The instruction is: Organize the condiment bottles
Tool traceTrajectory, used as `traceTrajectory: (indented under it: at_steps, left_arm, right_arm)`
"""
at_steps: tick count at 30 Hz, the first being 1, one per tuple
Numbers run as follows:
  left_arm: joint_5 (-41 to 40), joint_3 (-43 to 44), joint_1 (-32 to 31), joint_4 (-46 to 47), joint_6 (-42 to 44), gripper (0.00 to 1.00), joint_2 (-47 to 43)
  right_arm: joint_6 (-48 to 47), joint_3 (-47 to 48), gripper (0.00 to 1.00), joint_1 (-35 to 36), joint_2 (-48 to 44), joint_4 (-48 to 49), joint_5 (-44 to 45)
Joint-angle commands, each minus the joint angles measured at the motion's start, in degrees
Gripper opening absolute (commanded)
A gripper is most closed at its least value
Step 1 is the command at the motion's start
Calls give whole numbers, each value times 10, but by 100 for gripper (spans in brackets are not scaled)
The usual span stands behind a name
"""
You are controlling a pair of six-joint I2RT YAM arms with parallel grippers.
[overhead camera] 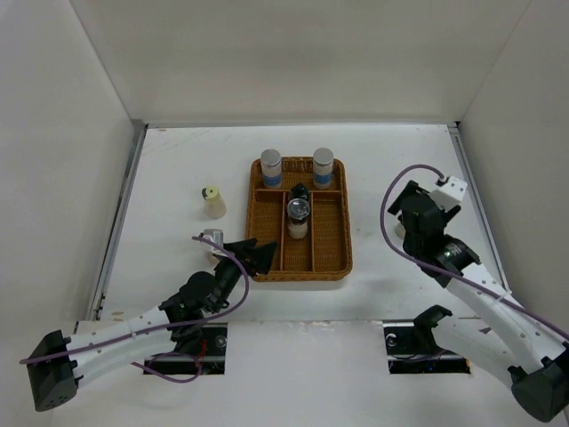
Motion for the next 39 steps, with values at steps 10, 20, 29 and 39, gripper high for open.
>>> traceTrajectory:
  at_steps: [10, 20, 29, 39]
  left_arm:
    - [1, -6, -6, 36, 0, 75, 5]
    - [12, -6, 1, 33, -7, 75, 10]
    - [5, -8, 0, 34, -1, 75, 2]
    - [12, -4, 4, 36, -9, 74, 15]
  right_arm:
    - [-41, -56, 95, -166, 86, 52, -123]
    - [-66, -46, 89, -231, 158, 121, -202]
    - [-75, -43, 54, -199, 157, 146, -153]
    - [-38, -12, 47, 88, 0, 39, -116]
